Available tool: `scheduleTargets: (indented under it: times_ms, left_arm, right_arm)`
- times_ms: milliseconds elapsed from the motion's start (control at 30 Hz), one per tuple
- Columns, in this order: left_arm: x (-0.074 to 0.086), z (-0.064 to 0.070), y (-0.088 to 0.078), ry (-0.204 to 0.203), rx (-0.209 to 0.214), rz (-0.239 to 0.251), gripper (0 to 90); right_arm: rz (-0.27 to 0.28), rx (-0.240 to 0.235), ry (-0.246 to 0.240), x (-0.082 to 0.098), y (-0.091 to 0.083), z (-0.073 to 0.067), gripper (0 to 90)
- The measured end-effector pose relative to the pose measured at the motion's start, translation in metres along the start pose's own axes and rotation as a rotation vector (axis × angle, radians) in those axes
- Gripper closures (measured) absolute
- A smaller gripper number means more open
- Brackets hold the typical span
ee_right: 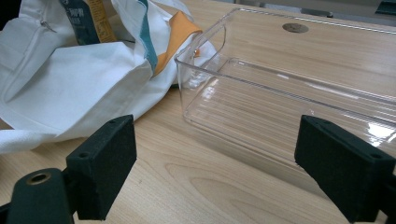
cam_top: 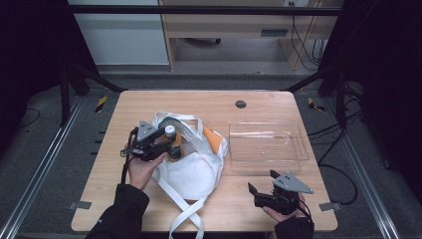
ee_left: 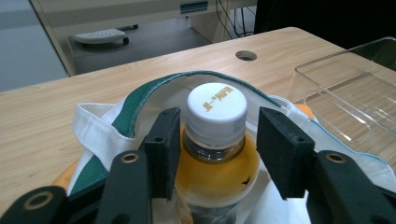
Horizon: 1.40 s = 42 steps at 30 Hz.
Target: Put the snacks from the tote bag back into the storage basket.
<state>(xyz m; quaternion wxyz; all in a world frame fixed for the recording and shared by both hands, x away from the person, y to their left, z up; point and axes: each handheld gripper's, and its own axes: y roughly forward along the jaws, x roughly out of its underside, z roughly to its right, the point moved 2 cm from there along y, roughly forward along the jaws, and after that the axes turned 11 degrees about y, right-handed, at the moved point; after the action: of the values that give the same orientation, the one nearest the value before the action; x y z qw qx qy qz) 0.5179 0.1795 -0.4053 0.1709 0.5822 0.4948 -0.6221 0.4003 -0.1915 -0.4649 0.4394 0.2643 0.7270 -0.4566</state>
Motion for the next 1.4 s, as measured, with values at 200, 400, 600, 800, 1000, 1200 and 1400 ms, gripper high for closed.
scheduleTargets:
  times_ms: [200, 400, 600, 800, 1000, 1200, 1400]
  left_arm:
    - [0.000, -0.001, 0.003, 0.005, -0.007, 0.010, 55.6]
    - [-0.002, 0.000, 0.006, 0.017, -0.018, 0.013, 57.5]
    - [-0.004, 0.001, 0.007, 0.024, -0.024, 0.007, 57.9]
    - [-0.003, 0.001, 0.006, 0.025, -0.026, 0.005, 58.1]
    - [-0.004, 0.003, 0.005, 0.029, -0.030, 0.005, 58.3]
    - [-0.007, 0.003, 0.002, 0.018, -0.034, 0.009, 58.4]
    - [-0.017, 0.002, -0.006, 0.020, -0.047, 0.017, 58.4]
  right_arm:
    - [-0.002, 0.000, -0.004, 0.000, 0.000, 0.000, 13.3]
    - [-0.005, -0.001, -0.005, 0.000, 0.001, 0.000, 13.3]
    - [-0.006, -0.001, -0.005, 0.000, 0.001, 0.000, 13.3]
    - [-0.007, -0.001, -0.004, 0.000, 0.001, 0.000, 13.4]
    - [-0.006, -0.001, -0.005, 0.000, 0.001, 0.000, 13.4]
    - [-0.006, -0.001, -0.005, 0.000, 0.001, 0.000, 13.5]
    - [-0.006, -0.001, -0.006, 0.000, 0.001, 0.000, 13.5]
